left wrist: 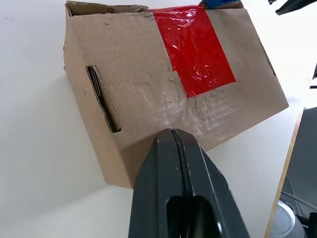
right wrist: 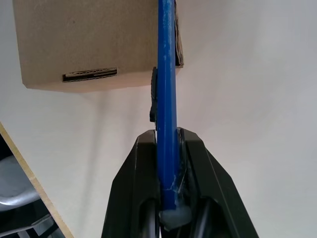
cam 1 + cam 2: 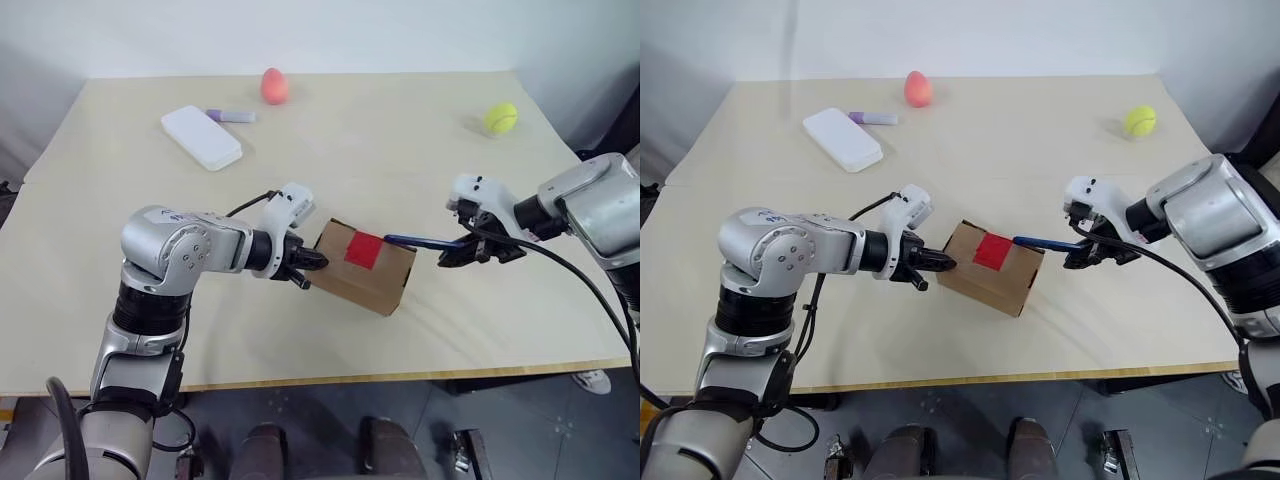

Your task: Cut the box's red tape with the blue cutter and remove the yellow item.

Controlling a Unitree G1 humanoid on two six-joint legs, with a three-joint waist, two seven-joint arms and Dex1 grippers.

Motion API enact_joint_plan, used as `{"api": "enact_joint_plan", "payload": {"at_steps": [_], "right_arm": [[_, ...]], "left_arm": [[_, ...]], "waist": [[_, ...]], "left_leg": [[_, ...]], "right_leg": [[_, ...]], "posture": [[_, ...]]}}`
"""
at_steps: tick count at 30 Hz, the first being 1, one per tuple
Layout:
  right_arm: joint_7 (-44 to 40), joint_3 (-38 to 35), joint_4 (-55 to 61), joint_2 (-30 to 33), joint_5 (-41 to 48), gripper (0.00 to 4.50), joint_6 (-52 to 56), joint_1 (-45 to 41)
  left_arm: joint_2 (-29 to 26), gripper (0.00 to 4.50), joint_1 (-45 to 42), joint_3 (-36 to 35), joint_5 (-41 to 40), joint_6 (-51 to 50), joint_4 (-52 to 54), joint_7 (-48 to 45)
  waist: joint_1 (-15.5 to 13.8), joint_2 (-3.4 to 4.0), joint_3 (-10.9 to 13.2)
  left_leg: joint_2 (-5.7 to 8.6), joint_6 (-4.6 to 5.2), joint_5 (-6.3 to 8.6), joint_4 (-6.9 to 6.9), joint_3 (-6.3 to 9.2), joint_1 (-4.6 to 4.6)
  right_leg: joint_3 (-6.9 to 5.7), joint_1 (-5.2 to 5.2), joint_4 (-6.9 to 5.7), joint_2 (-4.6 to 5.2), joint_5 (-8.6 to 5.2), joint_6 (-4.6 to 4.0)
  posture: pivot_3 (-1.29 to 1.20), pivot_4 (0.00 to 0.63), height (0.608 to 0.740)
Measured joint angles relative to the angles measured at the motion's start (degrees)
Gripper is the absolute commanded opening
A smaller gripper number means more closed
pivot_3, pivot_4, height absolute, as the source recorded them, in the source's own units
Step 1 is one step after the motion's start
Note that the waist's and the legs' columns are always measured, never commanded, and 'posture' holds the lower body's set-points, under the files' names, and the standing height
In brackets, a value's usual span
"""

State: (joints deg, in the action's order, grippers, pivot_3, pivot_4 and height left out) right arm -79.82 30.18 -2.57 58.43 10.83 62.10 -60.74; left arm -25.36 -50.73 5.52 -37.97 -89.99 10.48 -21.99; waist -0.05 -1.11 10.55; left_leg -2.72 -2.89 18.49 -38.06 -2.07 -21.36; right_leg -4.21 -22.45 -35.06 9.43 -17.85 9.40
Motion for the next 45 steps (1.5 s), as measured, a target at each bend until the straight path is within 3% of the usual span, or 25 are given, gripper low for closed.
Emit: {"api": "enact_joint_plan", "payload": {"at_steps": [23, 45], "right_arm": [[-2.74, 3.34, -9.14, -10.99, -4.71, 0.17, -5.66, -6.64], [-1.08, 1.99, -15.00, -13.09, -7.43, 0.17, -8.37, -7.35]], "left_arm": [[1.85, 0.00, 1.38, -2.06, 0.13, -0.08, 0.37, 1.51], [2.51, 0.00, 1.47, -2.21, 0.26, -0.15, 0.43, 1.86]], "waist": [[0.12, 0.00, 0.00], [-0.07, 0.00, 0.00]], "left_leg": [[0.00, 0.00, 0.00, -0.08, 0.00, 0.02], [0.00, 0.00, 0.00, -0.07, 0.00, 0.00]], "right_leg": [[-0.01, 0.02, -0.07, 0.00, 0.01, 0.01], [-0.01, 0.02, -0.05, 0.00, 0.01, 0.02]], "posture": [[0.00, 0.150, 0.740], [0.00, 0.150, 0.740]]}}
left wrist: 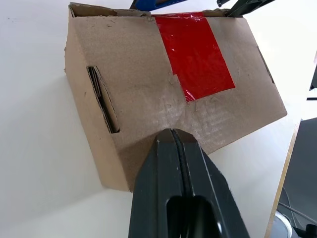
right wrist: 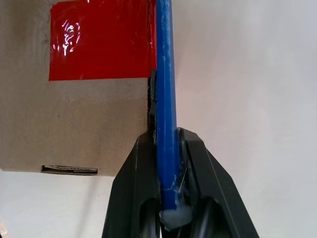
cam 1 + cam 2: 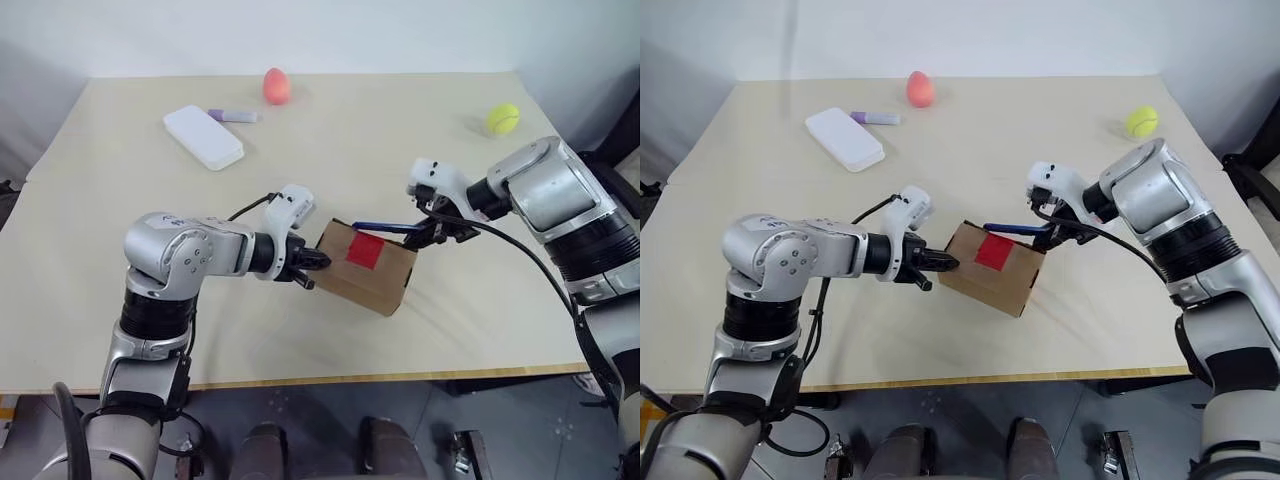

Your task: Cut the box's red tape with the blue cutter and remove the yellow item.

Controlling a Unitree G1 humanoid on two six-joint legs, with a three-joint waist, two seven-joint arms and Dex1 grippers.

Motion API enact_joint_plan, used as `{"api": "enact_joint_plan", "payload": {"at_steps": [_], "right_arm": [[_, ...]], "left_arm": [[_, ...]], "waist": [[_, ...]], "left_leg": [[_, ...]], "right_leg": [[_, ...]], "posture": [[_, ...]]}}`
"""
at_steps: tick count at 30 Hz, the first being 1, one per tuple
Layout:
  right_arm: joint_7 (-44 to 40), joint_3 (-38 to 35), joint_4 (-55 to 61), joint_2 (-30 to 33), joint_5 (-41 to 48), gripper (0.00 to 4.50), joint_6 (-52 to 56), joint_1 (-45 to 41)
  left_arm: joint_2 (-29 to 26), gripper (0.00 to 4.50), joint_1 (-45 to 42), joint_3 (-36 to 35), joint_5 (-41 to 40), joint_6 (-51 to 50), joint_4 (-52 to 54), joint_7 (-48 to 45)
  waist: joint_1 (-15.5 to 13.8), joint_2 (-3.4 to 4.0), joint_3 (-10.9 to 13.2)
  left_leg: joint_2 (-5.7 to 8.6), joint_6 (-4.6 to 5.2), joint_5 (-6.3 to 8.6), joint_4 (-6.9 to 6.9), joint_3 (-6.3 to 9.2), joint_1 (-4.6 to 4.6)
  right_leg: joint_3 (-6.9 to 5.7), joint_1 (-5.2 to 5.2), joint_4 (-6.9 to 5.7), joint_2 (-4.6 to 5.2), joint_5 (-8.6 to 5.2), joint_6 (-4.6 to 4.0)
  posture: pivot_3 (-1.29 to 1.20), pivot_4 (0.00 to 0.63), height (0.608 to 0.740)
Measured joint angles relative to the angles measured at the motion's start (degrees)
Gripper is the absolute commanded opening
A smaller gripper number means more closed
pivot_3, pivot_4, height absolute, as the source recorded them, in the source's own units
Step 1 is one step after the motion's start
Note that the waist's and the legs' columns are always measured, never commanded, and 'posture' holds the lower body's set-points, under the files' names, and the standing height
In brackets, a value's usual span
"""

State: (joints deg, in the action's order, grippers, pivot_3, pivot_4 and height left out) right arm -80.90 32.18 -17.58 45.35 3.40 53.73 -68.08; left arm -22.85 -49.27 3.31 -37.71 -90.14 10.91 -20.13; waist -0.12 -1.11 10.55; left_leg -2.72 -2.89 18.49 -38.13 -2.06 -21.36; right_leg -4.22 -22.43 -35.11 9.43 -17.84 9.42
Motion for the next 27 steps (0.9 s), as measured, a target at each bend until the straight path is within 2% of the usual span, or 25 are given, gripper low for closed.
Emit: {"api": "enact_joint_plan", "payload": {"at_steps": [27], "right_arm": [[-2.81, 0.33, -5.83, -3.37, -3.76, 0.17, -3.76, -3.69]], "left_arm": [[2.04, 0.00, 0.01, -0.50, 1.83, -0.26, -0.24, 0.01]], "waist": [[-0.71, 0.00, 0.00]], "left_leg": [[0.00, 0.00, 0.00, -0.04, 0.00, 0.00]], "right_leg": [[0.00, 0.02, -0.01, 0.00, 0.01, 0.01]], "posture": [[0.00, 0.150, 0.740]]}}
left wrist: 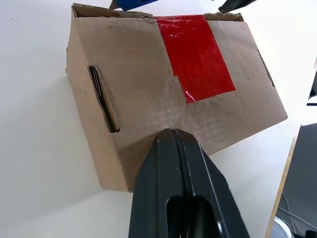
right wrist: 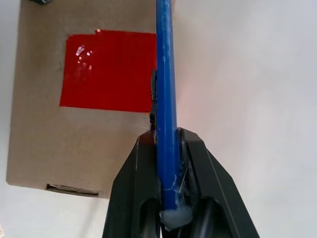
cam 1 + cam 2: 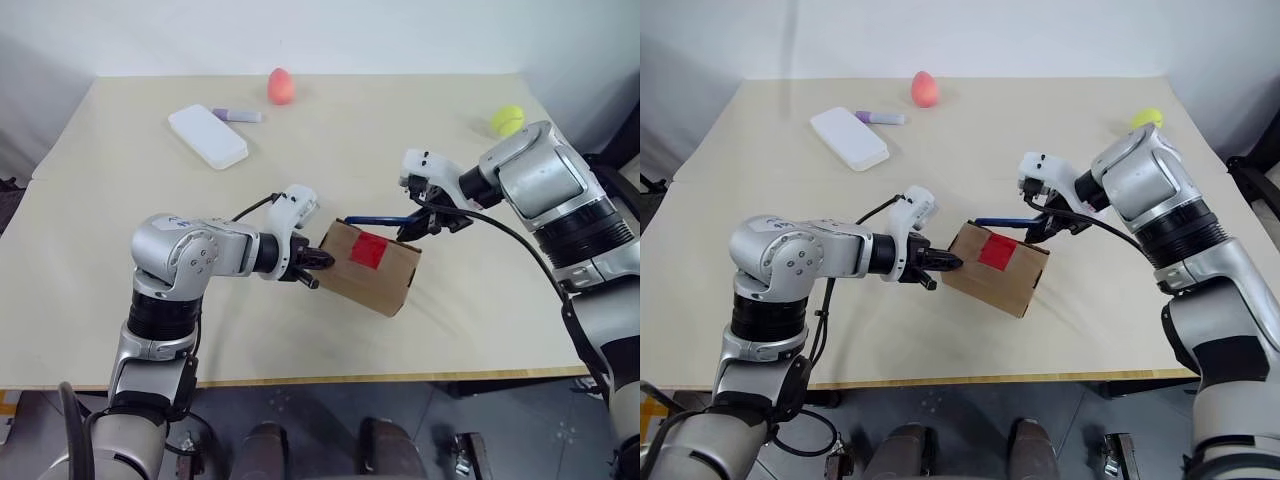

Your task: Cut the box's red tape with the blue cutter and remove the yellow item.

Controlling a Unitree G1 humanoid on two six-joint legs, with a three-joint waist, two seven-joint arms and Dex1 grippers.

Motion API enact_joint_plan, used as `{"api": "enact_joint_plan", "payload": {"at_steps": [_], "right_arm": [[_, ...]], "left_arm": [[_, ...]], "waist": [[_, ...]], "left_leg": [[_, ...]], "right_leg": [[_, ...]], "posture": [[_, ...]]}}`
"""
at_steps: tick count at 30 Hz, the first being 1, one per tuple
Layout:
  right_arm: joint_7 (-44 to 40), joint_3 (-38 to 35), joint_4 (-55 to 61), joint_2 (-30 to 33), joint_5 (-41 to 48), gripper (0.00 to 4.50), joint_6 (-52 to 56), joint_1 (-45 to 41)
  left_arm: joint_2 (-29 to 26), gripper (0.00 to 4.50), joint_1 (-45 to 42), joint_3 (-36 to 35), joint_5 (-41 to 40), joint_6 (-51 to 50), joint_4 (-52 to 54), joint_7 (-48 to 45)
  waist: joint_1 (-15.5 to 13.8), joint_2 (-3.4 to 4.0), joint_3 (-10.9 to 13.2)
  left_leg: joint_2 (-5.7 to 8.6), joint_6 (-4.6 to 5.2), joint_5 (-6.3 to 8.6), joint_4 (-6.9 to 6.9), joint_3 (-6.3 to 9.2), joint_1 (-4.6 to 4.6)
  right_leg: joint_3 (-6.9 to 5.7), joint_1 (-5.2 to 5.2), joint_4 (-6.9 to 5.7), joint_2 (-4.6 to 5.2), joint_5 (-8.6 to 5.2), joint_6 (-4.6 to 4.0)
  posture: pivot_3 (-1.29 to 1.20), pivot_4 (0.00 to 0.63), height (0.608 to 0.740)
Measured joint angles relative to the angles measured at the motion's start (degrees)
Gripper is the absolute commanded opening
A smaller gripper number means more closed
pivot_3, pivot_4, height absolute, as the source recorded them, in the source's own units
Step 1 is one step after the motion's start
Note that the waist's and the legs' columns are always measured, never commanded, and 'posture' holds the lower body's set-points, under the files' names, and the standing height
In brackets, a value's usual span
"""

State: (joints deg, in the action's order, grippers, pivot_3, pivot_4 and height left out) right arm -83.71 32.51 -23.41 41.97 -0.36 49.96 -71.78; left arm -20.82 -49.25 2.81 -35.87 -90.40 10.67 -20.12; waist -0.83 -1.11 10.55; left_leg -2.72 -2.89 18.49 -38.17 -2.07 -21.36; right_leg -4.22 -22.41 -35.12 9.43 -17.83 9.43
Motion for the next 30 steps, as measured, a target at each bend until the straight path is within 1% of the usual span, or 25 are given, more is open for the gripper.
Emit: {"api": "enact_joint_plan", "payload": {"at_steps": [4, 12, 20, 30], "right_arm": [[0.24, 0.00, -2.05, -0.46, -0.72, 0.17, -1.14, 0.11], [-1.64, 0.04, -1.27, 0.64, -1.28, 0.17, -1.46, 0.67], [-3.97, 2.06, 4.48, 5.14, -2.04, 0.17, -1.25, 1.56], [-4.48, 5.20, 6.56, 9.64, -2.33, 0.17, -1.67, 1.58]], "left_arm": [[0.01, 0.00, -0.02, 0.00, 0.01, 0.12, -0.11, -0.04], [0.04, 0.00, -0.02, 0.09, 0.01, 0.48, -0.39, -0.14], [0.17, 0.00, -0.13, 0.39, 0.02, 1.23, -1.27, -0.67], [0.40, 0.00, -0.13, 0.50, 0.02, 2.10, -1.96, -0.80]], "waist": [[-0.04, 0.00, 0.00], [-0.15, 0.00, 0.00], [-0.45, 0.00, 0.00], [-0.63, 0.00, 0.00]], "left_leg": [[0.00, 0.00, 0.00, 0.00, 0.00, 0.00], [0.00, 0.00, 0.00, 0.00, 0.00, 0.00], [0.00, 0.00, 0.00, -0.01, 0.00, 0.00], [0.01, 0.00, 0.00, -0.02, 0.00, 0.00]], "right_leg": [[0.00, 0.00, 0.00, 0.00, 0.00, 0.00], [0.00, 0.00, 0.00, 0.00, 0.00, 0.00], [0.00, 0.00, 0.01, 0.00, 0.00, 0.00], [0.00, 0.04, 0.04, 0.00, 0.01, 0.01]], "posture": [[0.00, 0.150, 0.740], [0.00, 0.150, 0.740], [0.00, 0.150, 0.740], [0.00, 0.150, 0.740]]}}
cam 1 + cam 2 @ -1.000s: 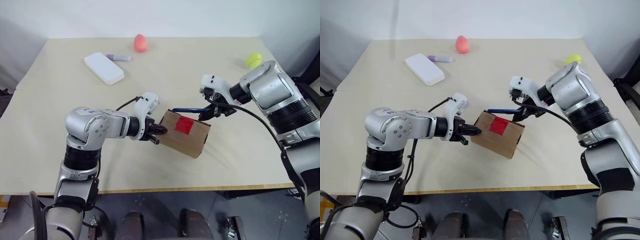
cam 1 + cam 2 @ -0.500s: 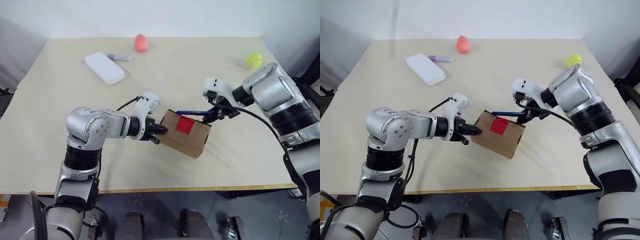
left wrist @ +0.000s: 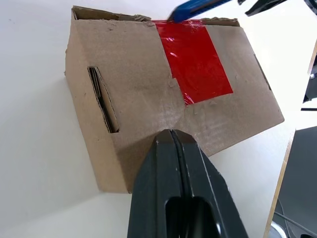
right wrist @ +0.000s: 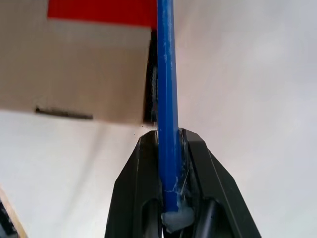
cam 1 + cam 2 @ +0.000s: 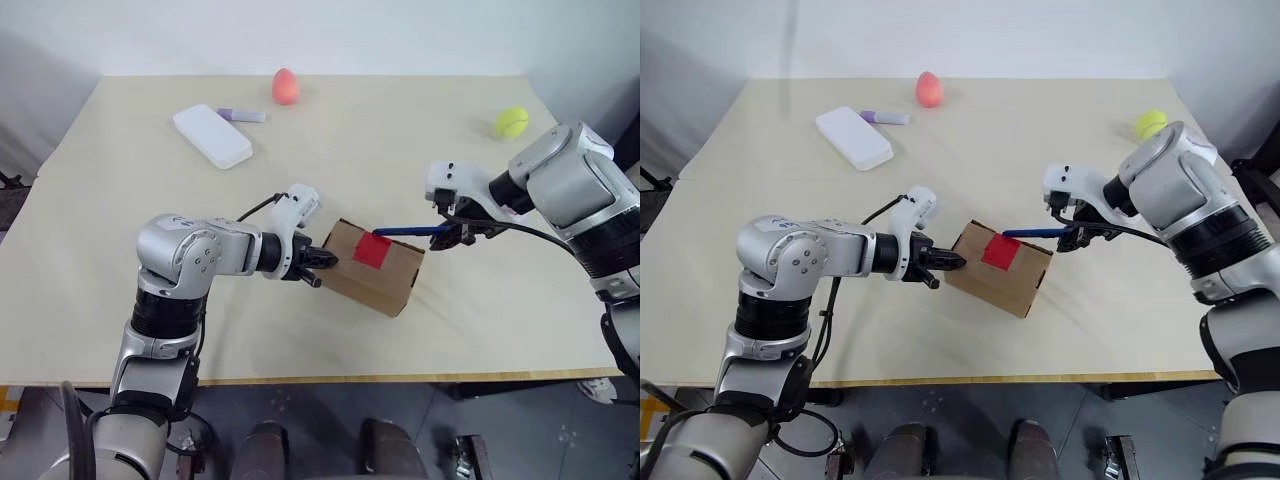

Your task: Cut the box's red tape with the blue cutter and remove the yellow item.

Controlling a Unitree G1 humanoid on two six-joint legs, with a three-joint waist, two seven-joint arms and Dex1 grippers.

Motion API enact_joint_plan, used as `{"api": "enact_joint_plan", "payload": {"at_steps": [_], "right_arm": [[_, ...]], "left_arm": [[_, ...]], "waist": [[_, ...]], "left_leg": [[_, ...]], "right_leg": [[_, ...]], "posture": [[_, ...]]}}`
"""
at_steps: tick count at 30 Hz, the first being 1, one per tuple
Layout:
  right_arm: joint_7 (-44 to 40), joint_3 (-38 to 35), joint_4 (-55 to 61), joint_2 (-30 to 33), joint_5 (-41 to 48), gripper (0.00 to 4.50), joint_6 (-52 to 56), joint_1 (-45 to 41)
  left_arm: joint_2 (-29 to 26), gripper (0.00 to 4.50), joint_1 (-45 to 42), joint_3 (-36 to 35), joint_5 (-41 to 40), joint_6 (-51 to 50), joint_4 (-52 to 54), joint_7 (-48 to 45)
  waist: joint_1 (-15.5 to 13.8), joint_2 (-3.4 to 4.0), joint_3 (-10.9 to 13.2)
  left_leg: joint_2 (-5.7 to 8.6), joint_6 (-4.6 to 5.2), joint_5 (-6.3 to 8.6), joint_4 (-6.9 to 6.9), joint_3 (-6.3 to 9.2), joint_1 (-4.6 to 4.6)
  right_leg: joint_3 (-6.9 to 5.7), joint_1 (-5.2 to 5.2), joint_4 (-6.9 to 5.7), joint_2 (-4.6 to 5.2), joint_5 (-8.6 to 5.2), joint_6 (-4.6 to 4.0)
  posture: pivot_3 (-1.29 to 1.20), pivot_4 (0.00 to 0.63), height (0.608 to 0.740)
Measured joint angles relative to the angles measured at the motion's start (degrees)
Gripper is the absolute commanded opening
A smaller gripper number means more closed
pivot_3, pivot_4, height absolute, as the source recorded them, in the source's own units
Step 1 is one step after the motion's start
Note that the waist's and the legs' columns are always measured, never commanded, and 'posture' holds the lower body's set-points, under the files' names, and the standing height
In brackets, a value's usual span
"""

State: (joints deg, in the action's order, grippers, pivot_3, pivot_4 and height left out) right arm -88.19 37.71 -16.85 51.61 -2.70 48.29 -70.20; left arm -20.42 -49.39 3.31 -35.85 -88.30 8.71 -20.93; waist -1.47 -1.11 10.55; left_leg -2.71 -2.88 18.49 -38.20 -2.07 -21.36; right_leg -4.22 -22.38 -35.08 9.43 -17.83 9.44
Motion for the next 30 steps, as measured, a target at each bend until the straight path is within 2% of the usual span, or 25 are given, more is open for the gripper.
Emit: {"api": "enact_joint_plan", "payload": {"at_steps": [20, 24, 30], "right_arm": [[-0.19, 6.68, 2.98, 6.17, 2.60, 0.17, -2.14, -0.02], [-0.26, 6.88, 1.94, 5.72, 2.50, 0.17, -2.18, -0.24], [-0.27, 6.74, -1.64, 1.65, 1.12, 0.17, -2.16, -0.48]], "left_arm": [[0.05, 0.00, 0.24, 0.00, 0.02, 0.27, 0.44, -0.07], [0.04, 0.00, 0.24, -0.01, 0.07, 0.31, 0.39, -0.07], [0.11, 0.00, 0.16, -0.01, 0.33, 0.38, 0.22, -0.07]], "waist": [[-0.04, 0.00, 0.00], [-0.01, 0.00, 0.00], [0.09, 0.00, 0.00]], "left_leg": [[0.00, 0.00, 0.00, 0.00, 0.00, 0.00], [0.00, 0.01, 0.00, 0.00, 0.00, 0.00], [0.00, 0.00, 0.00, -0.06, 0.00, 0.00]], "right_leg": [[0.00, 0.00, 0.03, 0.00, 0.01, 0.00], [0.00, 0.00, 0.03, 0.00, 0.01, 0.00], [0.00, 0.01, -0.02, 0.00, 0.02, -0.01]], "posture": [[0.00, 0.150, 0.740], [0.00, 0.150, 0.740], [0.00, 0.150, 0.740]]}}
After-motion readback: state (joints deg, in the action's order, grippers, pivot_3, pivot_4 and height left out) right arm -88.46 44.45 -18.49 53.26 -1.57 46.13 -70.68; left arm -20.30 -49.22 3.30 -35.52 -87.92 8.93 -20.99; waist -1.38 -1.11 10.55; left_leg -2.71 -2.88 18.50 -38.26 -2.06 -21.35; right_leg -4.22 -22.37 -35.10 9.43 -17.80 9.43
